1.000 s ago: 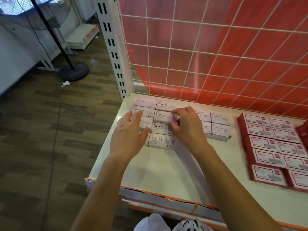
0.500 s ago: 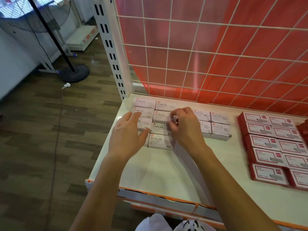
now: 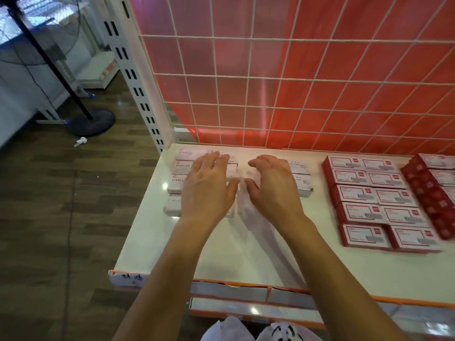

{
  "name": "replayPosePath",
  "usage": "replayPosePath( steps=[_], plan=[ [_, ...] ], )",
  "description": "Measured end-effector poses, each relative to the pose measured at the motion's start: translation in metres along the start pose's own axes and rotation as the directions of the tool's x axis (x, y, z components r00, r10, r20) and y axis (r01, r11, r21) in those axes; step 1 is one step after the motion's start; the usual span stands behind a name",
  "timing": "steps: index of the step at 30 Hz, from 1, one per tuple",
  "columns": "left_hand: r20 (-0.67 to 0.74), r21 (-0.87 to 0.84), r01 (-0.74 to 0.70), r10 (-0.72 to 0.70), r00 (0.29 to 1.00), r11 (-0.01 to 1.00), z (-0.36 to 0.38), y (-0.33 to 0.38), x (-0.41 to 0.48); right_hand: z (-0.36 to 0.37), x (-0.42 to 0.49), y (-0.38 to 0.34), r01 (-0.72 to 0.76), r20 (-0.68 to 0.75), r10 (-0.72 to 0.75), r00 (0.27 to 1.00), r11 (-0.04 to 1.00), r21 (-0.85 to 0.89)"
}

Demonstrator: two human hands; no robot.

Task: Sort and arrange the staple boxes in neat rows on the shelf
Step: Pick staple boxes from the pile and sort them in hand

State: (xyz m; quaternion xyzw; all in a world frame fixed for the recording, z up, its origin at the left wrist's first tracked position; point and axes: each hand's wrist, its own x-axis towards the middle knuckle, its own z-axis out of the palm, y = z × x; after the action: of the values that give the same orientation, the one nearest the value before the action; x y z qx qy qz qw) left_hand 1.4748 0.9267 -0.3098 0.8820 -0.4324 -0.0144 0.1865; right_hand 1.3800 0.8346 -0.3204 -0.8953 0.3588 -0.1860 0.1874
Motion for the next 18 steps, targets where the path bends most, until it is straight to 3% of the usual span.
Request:
replayPosePath(
  steps=[11,18],
  plan=[
    [0.039,-0.018,-0.355,0.355,0.934,0.935,0.033,0.113,0.002,-0.066,-0.04,0.077,-0.126,-0.07,0.12,0.99,0.987,-0.097],
    [0.065,0.015,-0.535,0.533,0.843,0.845,0.062,0.216,-0.006,-0.117,-0.072,0.163,-0.219,-0.23,0.197,0.953,0.973,-0.072]
  ],
)
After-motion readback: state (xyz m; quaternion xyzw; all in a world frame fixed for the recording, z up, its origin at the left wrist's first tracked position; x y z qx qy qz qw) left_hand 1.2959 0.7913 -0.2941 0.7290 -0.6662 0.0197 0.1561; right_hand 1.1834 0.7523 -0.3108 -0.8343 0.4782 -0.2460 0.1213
